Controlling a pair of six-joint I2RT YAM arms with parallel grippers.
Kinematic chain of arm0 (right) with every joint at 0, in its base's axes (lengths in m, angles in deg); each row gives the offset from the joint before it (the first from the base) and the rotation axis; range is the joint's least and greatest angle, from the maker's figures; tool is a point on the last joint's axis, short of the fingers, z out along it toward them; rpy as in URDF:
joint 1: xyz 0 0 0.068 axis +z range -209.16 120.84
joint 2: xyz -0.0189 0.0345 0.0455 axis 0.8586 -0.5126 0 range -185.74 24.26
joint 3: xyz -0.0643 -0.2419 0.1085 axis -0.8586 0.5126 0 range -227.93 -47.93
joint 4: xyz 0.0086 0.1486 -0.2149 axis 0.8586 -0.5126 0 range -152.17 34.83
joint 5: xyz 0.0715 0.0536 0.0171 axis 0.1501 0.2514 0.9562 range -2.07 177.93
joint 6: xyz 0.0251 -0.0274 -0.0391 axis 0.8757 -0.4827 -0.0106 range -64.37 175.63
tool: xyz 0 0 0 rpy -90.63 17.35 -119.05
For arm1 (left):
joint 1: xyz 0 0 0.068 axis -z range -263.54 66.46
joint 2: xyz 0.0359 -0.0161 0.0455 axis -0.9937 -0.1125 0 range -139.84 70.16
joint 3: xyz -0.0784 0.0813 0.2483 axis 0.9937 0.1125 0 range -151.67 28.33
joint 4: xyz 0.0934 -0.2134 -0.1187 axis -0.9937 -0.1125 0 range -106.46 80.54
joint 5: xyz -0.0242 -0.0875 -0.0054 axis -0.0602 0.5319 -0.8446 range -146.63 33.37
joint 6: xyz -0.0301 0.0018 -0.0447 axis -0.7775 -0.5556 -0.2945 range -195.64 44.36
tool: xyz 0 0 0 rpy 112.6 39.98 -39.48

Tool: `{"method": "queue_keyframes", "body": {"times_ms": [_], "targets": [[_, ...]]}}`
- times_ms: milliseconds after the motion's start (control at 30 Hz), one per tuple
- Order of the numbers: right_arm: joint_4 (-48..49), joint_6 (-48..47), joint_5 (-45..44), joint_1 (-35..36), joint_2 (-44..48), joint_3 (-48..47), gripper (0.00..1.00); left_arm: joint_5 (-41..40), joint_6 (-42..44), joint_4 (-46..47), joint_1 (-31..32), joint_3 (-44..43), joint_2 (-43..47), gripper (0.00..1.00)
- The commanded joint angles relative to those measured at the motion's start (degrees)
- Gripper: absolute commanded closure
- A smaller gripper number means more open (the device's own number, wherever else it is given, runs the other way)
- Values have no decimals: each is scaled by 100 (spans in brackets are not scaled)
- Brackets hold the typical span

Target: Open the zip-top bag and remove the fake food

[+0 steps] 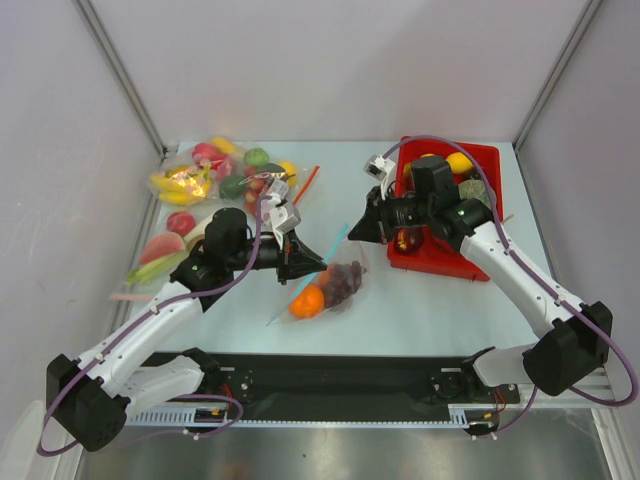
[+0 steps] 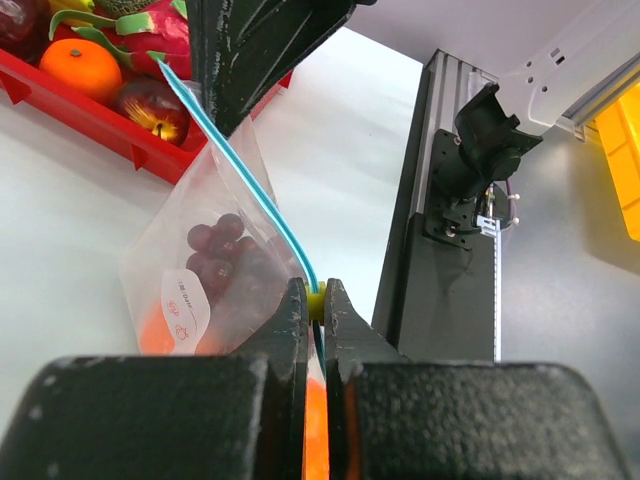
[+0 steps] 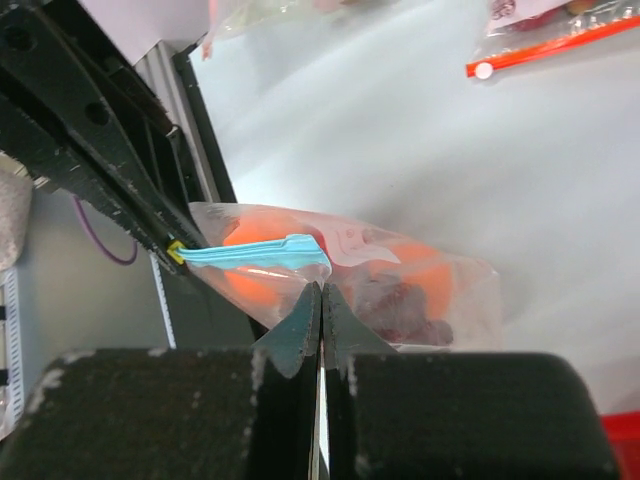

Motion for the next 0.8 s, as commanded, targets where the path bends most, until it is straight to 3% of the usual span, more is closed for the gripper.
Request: {"method": "queue_keyframes", "body": {"times_ms": [0,400,767], "targets": [[483,-32,-1066,-173,-2,-110,100,438,79,-109,12,-76,217,100],[729,223,-2279,-173,-486,-268,100,412,123,-188,12,-94,217,100],[914,311,-2772,-199,-916,-611,100,385,176,-276,12,-103,243,100]]}}
